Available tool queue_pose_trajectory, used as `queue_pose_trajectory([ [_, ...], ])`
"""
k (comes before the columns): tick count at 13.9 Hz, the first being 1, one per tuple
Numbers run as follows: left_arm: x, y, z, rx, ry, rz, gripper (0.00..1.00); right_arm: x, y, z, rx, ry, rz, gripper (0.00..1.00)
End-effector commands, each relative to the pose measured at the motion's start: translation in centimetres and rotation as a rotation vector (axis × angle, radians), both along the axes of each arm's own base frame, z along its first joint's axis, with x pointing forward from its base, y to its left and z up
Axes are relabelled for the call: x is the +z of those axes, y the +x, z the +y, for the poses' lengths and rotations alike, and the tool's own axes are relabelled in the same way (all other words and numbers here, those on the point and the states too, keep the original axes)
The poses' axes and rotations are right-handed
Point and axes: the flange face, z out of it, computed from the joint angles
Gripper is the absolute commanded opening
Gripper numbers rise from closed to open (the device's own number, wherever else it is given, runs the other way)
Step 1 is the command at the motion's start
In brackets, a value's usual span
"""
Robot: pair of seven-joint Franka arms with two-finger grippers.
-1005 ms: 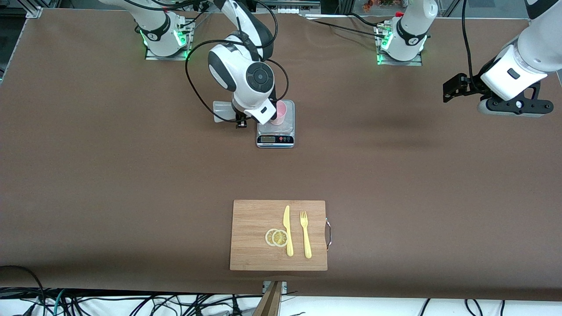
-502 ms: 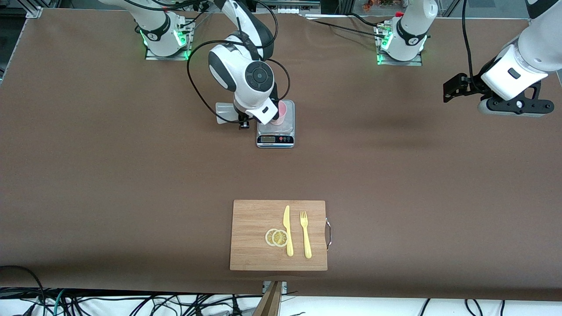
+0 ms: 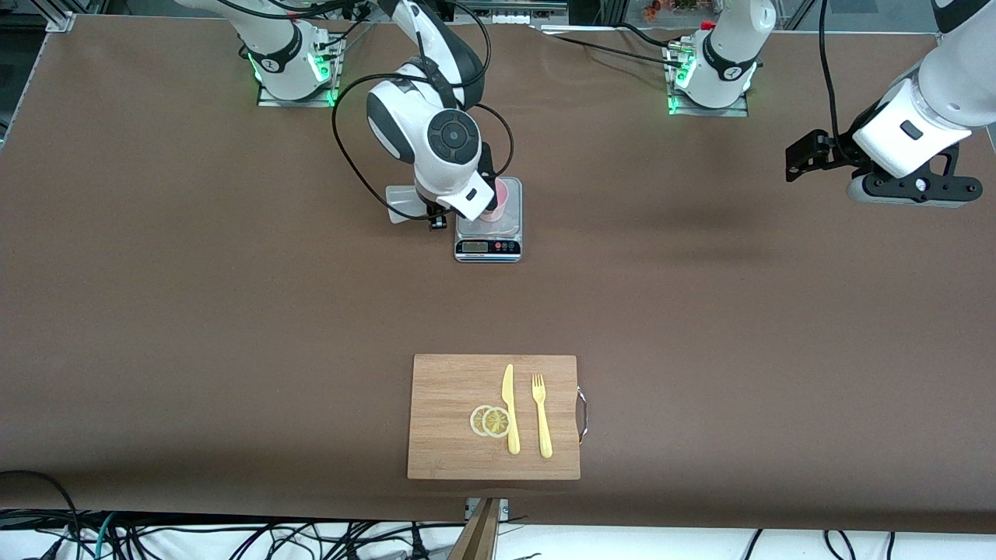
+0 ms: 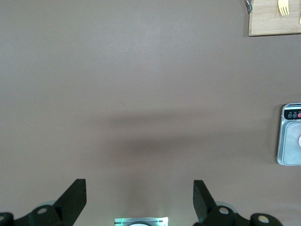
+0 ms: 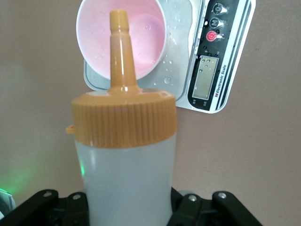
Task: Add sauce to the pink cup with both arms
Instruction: 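Carry the sauce bottle back and lower it onto the table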
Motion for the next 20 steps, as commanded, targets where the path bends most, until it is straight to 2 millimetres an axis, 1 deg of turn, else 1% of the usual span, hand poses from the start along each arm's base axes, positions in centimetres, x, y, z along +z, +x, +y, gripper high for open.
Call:
queue_pose_trajectory([
  [1, 0.5, 0.3, 0.0, -0.018, 0.003, 0.002, 1.0, 1.0, 0.2, -1.1, 0.015, 0.043, 0.015, 0.0],
  [2, 0.5, 0.3, -0.1, -0.02, 0.003, 0.002, 1.0, 1.1, 0.5, -1.3, 0.021, 0.067, 0.022, 0.0],
  [4, 0.5, 0.3, 0.0, -0.018, 0.003, 0.002, 1.0, 1.3, 2.3, -3.3, 0.016, 0.088, 0.024, 0.0],
  [7, 0.4, 0.3, -0.1, -0.018, 0.004, 0.008, 1.0, 1.6, 5.9, -7.7, 0.024, 0.199, 0.071, 0.0],
  [10, 0.4, 0.2, 0.0, -0.017, 0.004, 0.008, 1.0, 1.8, 9.6, -13.3, 0.021, 0.328, 0.097, 0.0],
  [12, 0.4, 0.2, -0.1, -0.017, 0.004, 0.01, 1.0, 1.4, 12.0, -17.8, 0.009, 0.431, 0.112, 0.0],
  [13, 0.4, 0.2, -0.2, -0.018, 0.004, 0.01, 1.0, 1.2, 13.2, -20.5, -0.007, 0.492, 0.112, 0.0],
  [14, 0.4, 0.2, -0.1, -0.017, 0.004, 0.01, 1.0, 0.6, 14.0, -22.7, -0.024, 0.552, 0.116, 0.0],
  [16, 0.4, 0.2, -0.1, -0.018, 0.004, 0.01, 1.0, 0.2, 15.3, -26.7, -0.04, 0.654, 0.112, 0.0],
  [18, 0.4, 0.2, -0.1, -0.017, 0.004, 0.011, 1.0, -0.1, 16.0, -29.9, -0.033, 0.698, 0.101, 0.0],
  [20, 0.4, 0.2, -0.1, -0.017, 0.004, 0.01, 1.0, -0.7, 16.2, -33.0, -0.055, 0.809, 0.115, 0.0],
])
